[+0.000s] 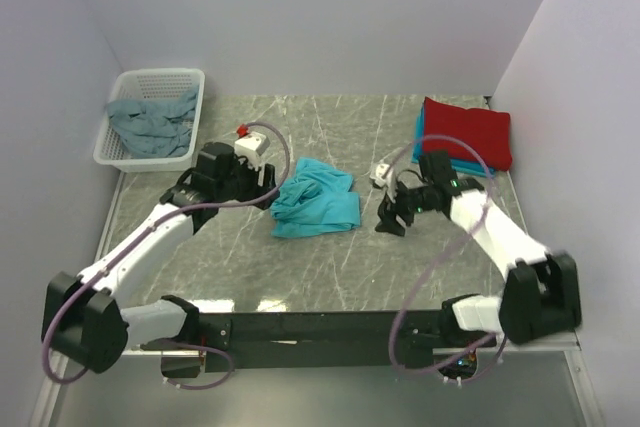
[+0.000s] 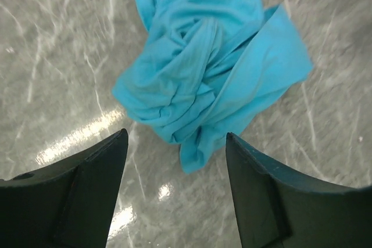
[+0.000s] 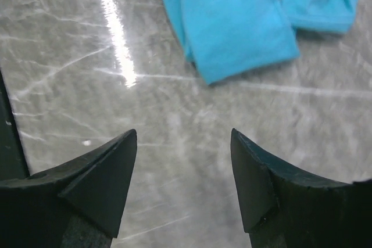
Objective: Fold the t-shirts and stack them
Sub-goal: Flatten the tshirt out
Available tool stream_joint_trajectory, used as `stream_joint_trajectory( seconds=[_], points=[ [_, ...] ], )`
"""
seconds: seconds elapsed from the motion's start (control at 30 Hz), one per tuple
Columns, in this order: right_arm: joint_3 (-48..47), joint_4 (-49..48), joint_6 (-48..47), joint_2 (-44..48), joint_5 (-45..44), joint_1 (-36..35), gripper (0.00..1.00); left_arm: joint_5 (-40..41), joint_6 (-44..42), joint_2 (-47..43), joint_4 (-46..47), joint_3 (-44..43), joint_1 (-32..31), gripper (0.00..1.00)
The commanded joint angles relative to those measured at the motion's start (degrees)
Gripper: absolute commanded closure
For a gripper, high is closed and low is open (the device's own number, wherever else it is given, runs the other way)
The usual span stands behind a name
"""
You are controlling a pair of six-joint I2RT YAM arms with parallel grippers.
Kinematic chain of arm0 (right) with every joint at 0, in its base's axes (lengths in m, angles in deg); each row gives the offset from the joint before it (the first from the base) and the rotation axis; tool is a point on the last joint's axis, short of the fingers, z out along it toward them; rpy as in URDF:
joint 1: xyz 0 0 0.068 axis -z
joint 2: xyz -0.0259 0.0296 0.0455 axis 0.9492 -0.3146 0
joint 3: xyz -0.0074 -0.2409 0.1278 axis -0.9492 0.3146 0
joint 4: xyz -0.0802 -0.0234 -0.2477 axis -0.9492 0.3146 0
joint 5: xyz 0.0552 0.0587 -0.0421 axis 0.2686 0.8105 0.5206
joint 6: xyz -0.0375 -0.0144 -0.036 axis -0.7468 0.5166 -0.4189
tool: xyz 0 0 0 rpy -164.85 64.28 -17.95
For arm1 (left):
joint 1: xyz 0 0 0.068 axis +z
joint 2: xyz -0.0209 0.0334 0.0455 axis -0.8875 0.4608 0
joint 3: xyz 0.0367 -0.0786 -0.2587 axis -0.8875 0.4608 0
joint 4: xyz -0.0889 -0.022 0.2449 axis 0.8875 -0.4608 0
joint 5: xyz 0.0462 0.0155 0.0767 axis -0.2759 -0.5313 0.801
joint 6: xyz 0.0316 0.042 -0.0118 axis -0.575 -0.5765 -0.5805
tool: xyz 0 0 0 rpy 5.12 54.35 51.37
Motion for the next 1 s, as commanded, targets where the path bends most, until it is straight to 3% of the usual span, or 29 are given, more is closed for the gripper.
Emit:
stream_joint_trajectory(
  seconds=[0.0,0.17,0.47,0.63,0.83,0.97],
  points=[
    [-12.02,7.10,-18.31,-11.68,5.81,-0.39,0.30,-1.09,-2.18,4.79,-0.92,-4.22,-0.47,0.27],
    [-25.94,12.05,-23.20,-24.82,5.65,-3.19,0.31,-2.66,-3.31,13.33,-0.76,-10.11,-0.64,0.33],
    [-38.25,14.32,-22.76,-39.32,-0.94,-8.03,0.33,-6.53,-4.20,24.59,0.83,-13.98,-0.91,0.35],
    [-38.71,15.21,-23.81,-42.06,-3.32,-8.91,0.39,-5.93,-3.32,26.88,1.79,-13.72,-0.91,0.36],
    [-36.86,15.39,-25.92,-41.80,-4.90,-9.97,0.52,-6.19,-2.53,30.39,1.71,-13.98,-1.00,0.37],
    [-37.30,16.26,-26.36,-42.76,-6.83,-11.11,0.67,-5.39,-2.70,32.24,0.66,-14.68,-0.91,0.48]
  ],
)
